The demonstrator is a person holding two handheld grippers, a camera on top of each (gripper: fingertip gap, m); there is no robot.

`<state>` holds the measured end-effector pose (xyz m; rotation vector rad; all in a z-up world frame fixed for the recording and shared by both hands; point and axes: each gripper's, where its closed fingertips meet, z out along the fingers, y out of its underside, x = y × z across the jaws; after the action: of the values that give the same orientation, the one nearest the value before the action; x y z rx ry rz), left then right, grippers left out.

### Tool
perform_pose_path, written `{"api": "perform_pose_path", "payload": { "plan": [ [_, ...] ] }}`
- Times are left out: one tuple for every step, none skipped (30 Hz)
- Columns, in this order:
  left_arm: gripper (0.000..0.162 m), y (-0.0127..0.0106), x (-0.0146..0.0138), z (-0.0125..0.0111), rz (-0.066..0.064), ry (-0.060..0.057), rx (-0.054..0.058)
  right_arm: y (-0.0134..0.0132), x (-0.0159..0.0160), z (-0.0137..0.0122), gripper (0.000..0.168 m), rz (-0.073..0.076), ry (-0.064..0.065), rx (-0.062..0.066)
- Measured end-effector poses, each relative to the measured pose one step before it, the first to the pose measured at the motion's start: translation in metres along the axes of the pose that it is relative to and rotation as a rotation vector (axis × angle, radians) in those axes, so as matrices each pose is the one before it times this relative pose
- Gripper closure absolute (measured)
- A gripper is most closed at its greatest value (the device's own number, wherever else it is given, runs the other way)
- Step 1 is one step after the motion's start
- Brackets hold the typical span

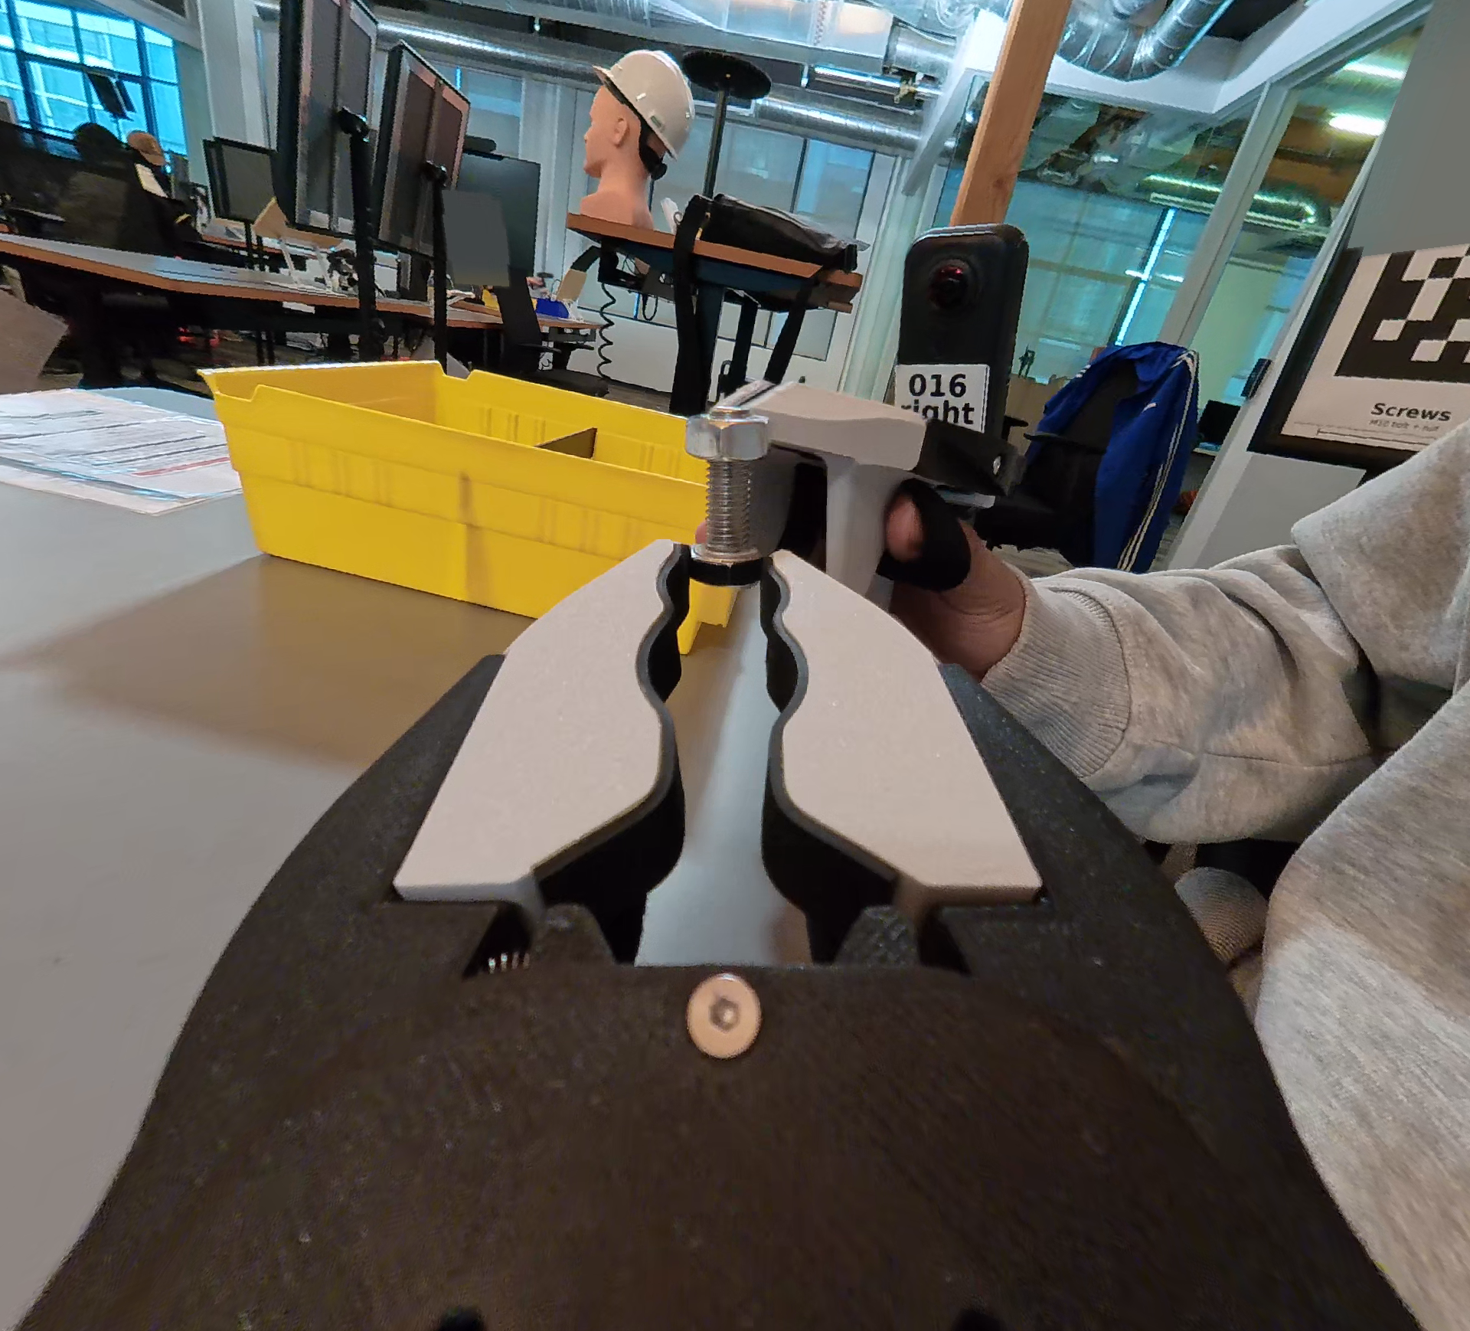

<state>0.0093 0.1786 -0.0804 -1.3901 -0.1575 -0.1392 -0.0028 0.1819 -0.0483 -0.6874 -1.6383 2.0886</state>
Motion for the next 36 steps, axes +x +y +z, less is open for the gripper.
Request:
{"api": "perform_pose_path", "payload": {
  "plan": [
    [0.145,0.00021,-0.00003,0.00002,-0.0007,0.0003,-0.0009,-0.00081,-0.00152,0.00016,0.168,-0.0021,-0.0063,0.0052],
    [0.145,0.00017,0.00007,0.00012,-0.0001,0.0005,-0.0011,-0.00042,-0.00244,0.00068,0.166,-0.0017,-0.0108,0.0042],
    [0.145,0.00019,0.00014,0.00013,0.0017,-0.0002,-0.0008,-0.00002,-0.00228,0.00092,0.160,-0.0008,-0.0097,0.0017],
    [0.145,0.00023,0.00018,0.00018,0.0023,0.0003,-0.0017,0.00007,-0.00231,0.00113,0.155,-0.0008,-0.0097,0.0014],
    [0.145,0.00026,0.00030,0.00011,0.0024,0.0006,-0.0011,-0.00011,-0.00209,0.00087,0.150,-0.0009,-0.0088,0.0015],
    [0.145,0.00017,0.00026,0.00004,0.0013,0.0005,-0.0007,0.00049,-0.00095,0.00076,0.148,-0.0007,-0.0030,-0.0017],
    [0.145,-0.00010,0.00025,0.00013,0.0005,0.0013,0.0003,0.00124,-0.00013,0.00064,0.147,-0.0009,0.0016,-0.0065],
    [0.145,-0.00017,0.00033,-0.00001,-0.0005,0.0015,0.0013,0.00127,0.00048,0.00033,0.147,-0.0005,0.0025,-0.0077],
    [0.145,-0.00019,0.00006,-0.00001,-0.0005,0.0009,0.0012,0.00055,0.00119,-0.00008,0.149,-0.0004,0.0064,-0.0042],
    [0.145,-0.00012,-0.00007,-0.00015,0.0003,-0.0004,0.0007,-0.00009,0.00178,-0.00075,0.153,-0.0010,0.0092,-0.0001],
    [0.145,-0.00017,-0.00053,-0.00011,-0.0007,-0.0028,0.0015,-0.00057,0.00226,-0.00113,0.161,0.0013,0.0111,0.0023],
    [0.145,-0.00049,0.00002,-0.00020,-0.0021,0.0020,0.0027,-0.00016,0.00304,-0.00147,0.168,0.0023,0.0148,-0.0005],
    [0.145,-0.00033,-0.00012,-0.00008,-0.0015,-0.0004,0.0013,-0.00045,0.00255,-0.00120,0.168,0.0022,0.0113,0.0019],
    [0.145,-0.00014,-0.00020,-0.00003,0.0003,-0.0014,0.0010,-0.00067,0.00075,-0.00068,0.168,0.0035,-0.0007,0.0034],
    [0.145,0.00034,-0.00003,0.00007,-0.0001,-0.0001,-0.0016,-0.00055,-0.00090,-0.00012,0.168,0.0049,-0.0093,0.0037],
    [0.145,0.00037,-0.00012,0.00015,0.0000,0.0000,-0.0018,-0.00075,-0.00217,0.00031,0.164,0.0032,-0.0126,0.0059],
    [0.145,0.00015,0.00007,0.00004,0.0010,-0.0004,-0.0007,-0.00130,-0.00310,0.00061,0.158,0.0003,-0.0151,0.0089],
    [0.145,0.00013,0.00034,0.00013,0.0013,0.0009,-0.0010,-0.00103,-0.00331,0.00093,0.152,-0.0027,-0.0145,0.0079],
    [0.145,0.00023,0.00030,0.00011,0.0011,0.0014,-0.0012,0.00008,-0.00231,0.00115,0.147,-0.0049,-0.0081,0.0007],
    [0.145,0.00021,0.00019,0.00012,0.0020,0.0003,-0.0010,0.00121,-0.00160,0.00123,0.145,-0.0062,-0.0039,-0.0071],
    [0.145,0.00011,0.00034,0.00014,0.0018,0.0012,-0.0009,0.00175,-0.00100,0.00097,0.144,-0.0062,-0.0022,-0.0103],
    [0.145,0.00001,0.00041,0.00001,0.0010,0.0022,0.0002,0.00144,0.00018,0.00071,0.144,-0.0038,0.0026,-0.0092],
    [0.145,-0.00022,0.00033,0.00000,0.0016,0.0010,0.0013,0.00107,0.00173,-0.00006,0.145,-0.0008,0.0104,-0.0063],
    [0.145,-0.00030,0.00014,-0.00007,0.0015,0.0002,0.0016,0.00075,0.00319,-0.00073,0.149,0.0022,0.0156,-0.0051],
    [0.145,-0.00021,-0.00063,-0.00023,-0.0014,-0.0033,0.0008,-0.00023,0.00305,-0.00126,0.153,0.0081,0.0113,0.0010],
    [0.145,-0.00036,-0.00035,-0.00029,-0.0035,0.0011,0.0033,0.00019,0.00524,-0.00189,0.163,0.0112,0.0246,-0.0020],
    [0.145,-0.00035,-0.00030,-0.00010,-0.0031,-0.0004,0.0010,0.00035,0.00535,-0.00180,0.167,0.0085,0.0256,-0.0016],
    [0.145,-0.00033,-0.00020,-0.00004,-0.0002,-0.0009,0.0021,0.00008,0.00306,-0.00117,0.168,0.0076,0.0108,-0.0001],
    [0.145,0.00023,-0.00002,0.00009,-0.0001,-0.0002,-0.0015,-0.00107,-0.00123,-0.00049,0.168,0.0066,-0.0142,0.0056],
    [0.145,0.00067,0.00001,0.00022,0.0014,-0.0005,-0.0035,-0.00209,-0.00443,0.00020,0.166,0.0030,-0.0289,0.0118],
    [0.145,0.00041,0.00004,0.00023,0.0020,-0.0008,-0.0022,-0.00164,-0.00495,0.00089,0.161,-0.0023,-0.0256,0.0104],
    [0.145,0.00043,0.00014,0.00021,0.0010,0.0001,-0.0025,-0.00053,-0.00499,0.00151,0.155,-0.0071,-0.0221,0.0061],
    [0.145,0.00033,0.00021,0.00026,0.0008,0.0014,-0.0019,0.00054,-0.00461,0.00187,0.148,-0.0071,-0.0190,-0.0008],
    [0.145,0.00029,0.00031,0.00008,0.0013,0.0008,-0.0015,0.00136,-0.00313,0.00215,0.143,-0.0060,-0.0094,-0.0072],
    [0.145,0.00004,0.00022,0.00011,0.0022,0.0006,0.0002,0.00218,-0.00108,0.00172,0.141,-0.0072,0.0014,-0.0121],
    [0.145,-0.00020,0.00045,-0.00001,0.0015,0.0019,0.0010,0.00226,0.00044,0.00087,0.142,-0.0062,0.0071,-0.0128]
  ]
}}
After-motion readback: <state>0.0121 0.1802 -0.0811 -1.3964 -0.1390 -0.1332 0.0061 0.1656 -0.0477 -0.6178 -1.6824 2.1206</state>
